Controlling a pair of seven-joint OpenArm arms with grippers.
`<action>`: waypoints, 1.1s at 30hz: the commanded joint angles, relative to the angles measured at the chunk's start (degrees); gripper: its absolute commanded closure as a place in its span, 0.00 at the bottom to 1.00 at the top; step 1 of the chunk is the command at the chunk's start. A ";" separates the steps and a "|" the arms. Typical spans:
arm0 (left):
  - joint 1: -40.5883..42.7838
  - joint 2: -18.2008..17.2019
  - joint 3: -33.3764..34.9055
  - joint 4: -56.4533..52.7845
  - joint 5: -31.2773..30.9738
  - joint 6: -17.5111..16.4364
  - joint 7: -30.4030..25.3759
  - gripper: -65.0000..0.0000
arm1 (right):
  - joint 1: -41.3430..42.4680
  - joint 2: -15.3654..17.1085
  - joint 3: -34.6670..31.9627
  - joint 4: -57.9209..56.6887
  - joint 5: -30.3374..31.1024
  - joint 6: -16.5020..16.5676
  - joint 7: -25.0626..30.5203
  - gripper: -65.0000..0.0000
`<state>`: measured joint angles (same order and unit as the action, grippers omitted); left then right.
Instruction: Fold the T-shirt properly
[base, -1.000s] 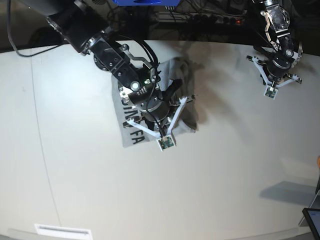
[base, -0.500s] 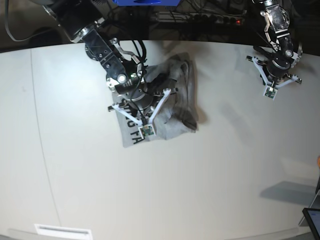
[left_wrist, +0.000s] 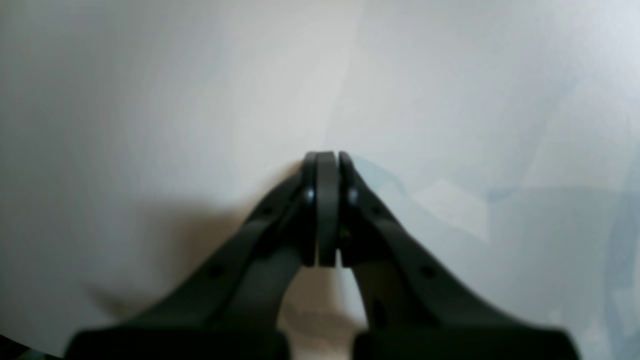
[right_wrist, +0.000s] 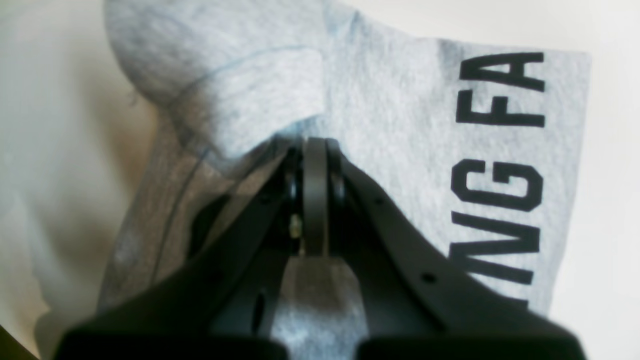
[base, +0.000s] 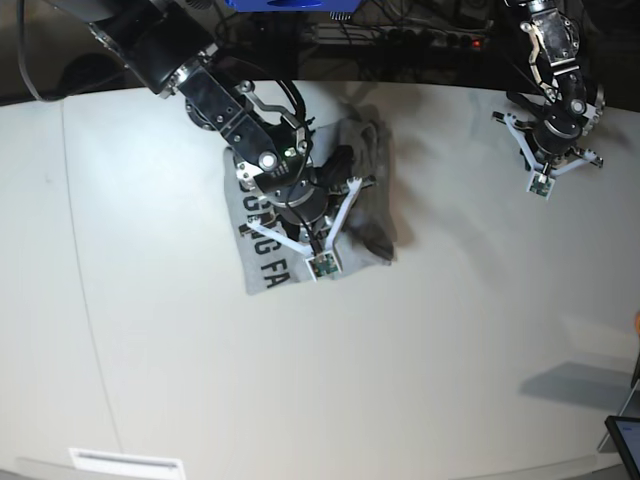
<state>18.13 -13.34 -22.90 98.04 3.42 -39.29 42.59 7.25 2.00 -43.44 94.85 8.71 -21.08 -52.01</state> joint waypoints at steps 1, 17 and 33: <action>0.11 -0.41 -0.18 0.38 0.23 -0.71 1.06 1.00 | 0.97 -1.08 0.06 0.93 -0.31 -0.15 1.59 1.00; -0.15 -0.41 -0.27 0.29 0.23 -0.71 1.06 1.00 | 2.56 -7.32 -2.14 -4.25 -0.31 -0.06 2.03 1.00; -0.24 -0.41 0.08 0.29 0.14 -0.71 1.06 1.00 | 4.49 -8.64 -6.71 -4.52 -0.23 -0.06 2.03 1.00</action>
<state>17.91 -13.34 -22.85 98.02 3.25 -39.31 42.81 10.46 -5.52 -50.06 89.43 8.64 -21.30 -51.29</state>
